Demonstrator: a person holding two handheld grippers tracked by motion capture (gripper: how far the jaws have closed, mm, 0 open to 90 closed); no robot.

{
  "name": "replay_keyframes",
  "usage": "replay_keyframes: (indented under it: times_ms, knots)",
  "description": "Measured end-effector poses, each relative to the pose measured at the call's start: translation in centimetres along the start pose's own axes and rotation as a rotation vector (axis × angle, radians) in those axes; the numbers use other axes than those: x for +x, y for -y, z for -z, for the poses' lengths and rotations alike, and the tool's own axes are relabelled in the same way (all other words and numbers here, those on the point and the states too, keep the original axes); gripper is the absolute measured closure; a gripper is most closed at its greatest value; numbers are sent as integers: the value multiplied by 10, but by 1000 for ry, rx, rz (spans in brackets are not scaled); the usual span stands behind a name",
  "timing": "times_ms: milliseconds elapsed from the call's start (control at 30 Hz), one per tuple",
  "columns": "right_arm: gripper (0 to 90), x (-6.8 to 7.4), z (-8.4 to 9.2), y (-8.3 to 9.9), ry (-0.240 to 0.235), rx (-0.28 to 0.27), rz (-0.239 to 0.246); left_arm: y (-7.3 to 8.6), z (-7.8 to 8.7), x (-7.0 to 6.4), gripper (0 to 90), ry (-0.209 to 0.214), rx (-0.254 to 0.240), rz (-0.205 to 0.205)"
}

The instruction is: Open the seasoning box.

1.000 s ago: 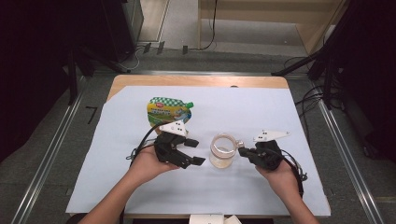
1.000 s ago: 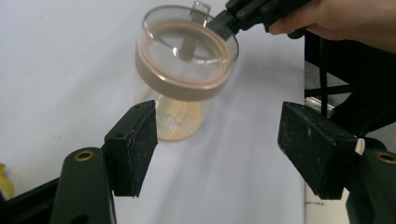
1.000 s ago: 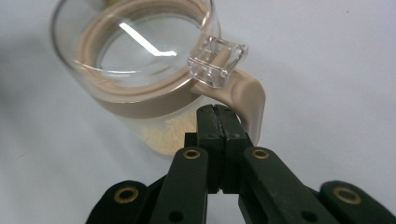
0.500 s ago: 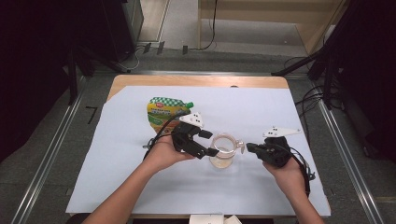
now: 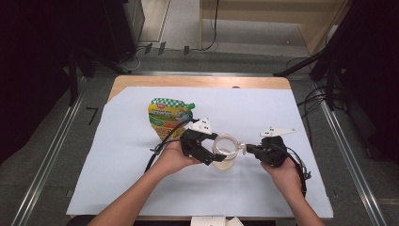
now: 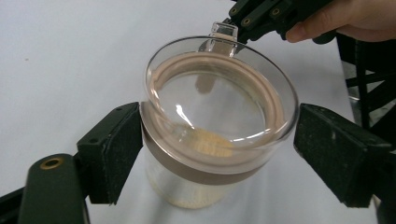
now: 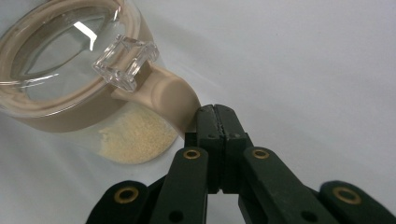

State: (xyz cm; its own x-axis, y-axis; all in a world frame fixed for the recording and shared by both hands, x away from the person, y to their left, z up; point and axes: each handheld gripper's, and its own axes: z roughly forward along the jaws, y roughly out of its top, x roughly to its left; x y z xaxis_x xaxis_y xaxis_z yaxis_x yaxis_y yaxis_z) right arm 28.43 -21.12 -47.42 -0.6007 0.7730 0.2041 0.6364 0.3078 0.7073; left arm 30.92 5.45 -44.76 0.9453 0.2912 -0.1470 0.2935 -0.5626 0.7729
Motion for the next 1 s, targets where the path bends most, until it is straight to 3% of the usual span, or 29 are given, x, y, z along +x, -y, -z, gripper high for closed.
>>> replay_keyframes:
  times_ms: [133, 200, 367, 633, 1000]
  knots:
    - [900, 2, 0, 0, 14, -2, 10, 0, -9, -3, 122, -31, 10, -25]
    - [900, 2, 0, 0, 17, 0, 12, 0, -12, -4, 114, -39, 5, -19]
    - [900, 2, 0, 0, 19, -3, 9, 1, -15, -2, 103, -25, -15, -3]
    - [900, 2, 0, 0, 17, -5, 6, -5, -12, -5, 107, -41, -3, 7]
    - [900, 2, 1, 1, 14, -3, 2, -13, -9, -4, 109, -38, 9, -10]
